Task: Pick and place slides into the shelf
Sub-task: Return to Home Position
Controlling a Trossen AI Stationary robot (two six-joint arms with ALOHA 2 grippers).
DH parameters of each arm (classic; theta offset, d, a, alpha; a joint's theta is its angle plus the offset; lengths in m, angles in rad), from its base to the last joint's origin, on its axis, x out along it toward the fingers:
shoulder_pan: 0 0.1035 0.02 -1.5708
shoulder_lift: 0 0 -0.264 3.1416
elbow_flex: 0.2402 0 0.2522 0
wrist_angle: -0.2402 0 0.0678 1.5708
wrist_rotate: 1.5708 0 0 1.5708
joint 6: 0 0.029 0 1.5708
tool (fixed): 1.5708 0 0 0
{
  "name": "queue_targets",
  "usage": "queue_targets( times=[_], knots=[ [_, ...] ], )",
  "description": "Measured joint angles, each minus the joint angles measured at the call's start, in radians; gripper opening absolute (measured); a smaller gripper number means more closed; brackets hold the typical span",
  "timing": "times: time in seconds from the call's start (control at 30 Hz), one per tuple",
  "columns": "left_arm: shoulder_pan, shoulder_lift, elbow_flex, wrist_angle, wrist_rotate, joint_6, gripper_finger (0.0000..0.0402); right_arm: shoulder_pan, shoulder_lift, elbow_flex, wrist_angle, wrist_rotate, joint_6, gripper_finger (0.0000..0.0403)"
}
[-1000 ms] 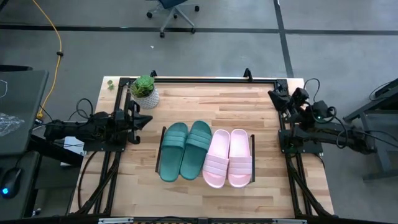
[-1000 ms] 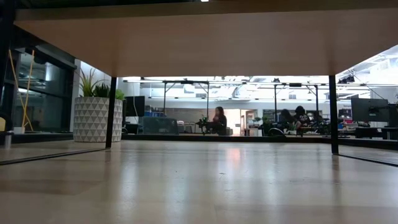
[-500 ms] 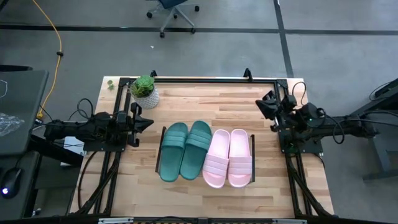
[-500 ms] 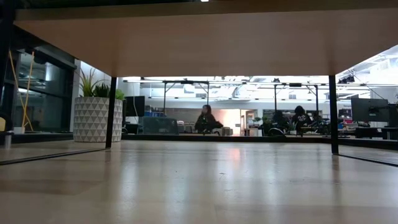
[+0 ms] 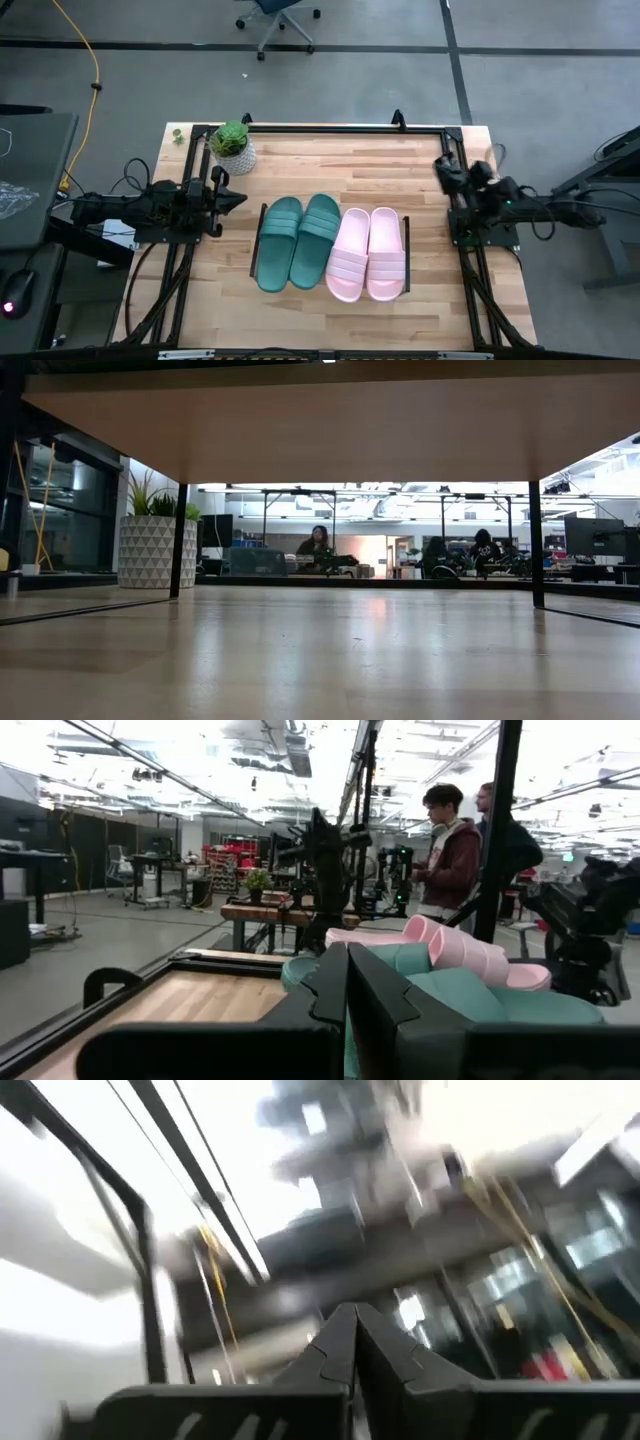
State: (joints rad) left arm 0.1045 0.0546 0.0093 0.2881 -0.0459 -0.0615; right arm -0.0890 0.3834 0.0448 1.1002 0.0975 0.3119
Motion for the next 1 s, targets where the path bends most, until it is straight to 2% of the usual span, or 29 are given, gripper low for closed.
queue_targets(
  times=[0.07,0.23,0.43,0.67,1.0],
  knots=[
    [0.0,0.0,0.0,0.0,0.007,0.0,0.0,0.007,-0.003,-0.034,0.09,0.001,-0.019,0.0],
    [0.0,0.0,0.0,0.0,0.04,0.001,0.0,0.032,0.002,-0.035,-0.007,-0.014,-0.022,0.0],
    [0.0,0.0,0.0,-0.075,0.169,0.057,0.0,0.041,0.004,-0.035,-0.303,-0.042,0.12,0.0],
    [0.0,0.0,0.0,-0.193,0.233,0.057,0.0,0.04,0.003,-0.035,-0.443,-0.091,0.17,0.0],
    [0.0,0.0,0.001,-0.248,0.225,0.077,0.0,0.04,0.001,-0.035,-0.636,-0.148,0.179,0.0]
  ],
)
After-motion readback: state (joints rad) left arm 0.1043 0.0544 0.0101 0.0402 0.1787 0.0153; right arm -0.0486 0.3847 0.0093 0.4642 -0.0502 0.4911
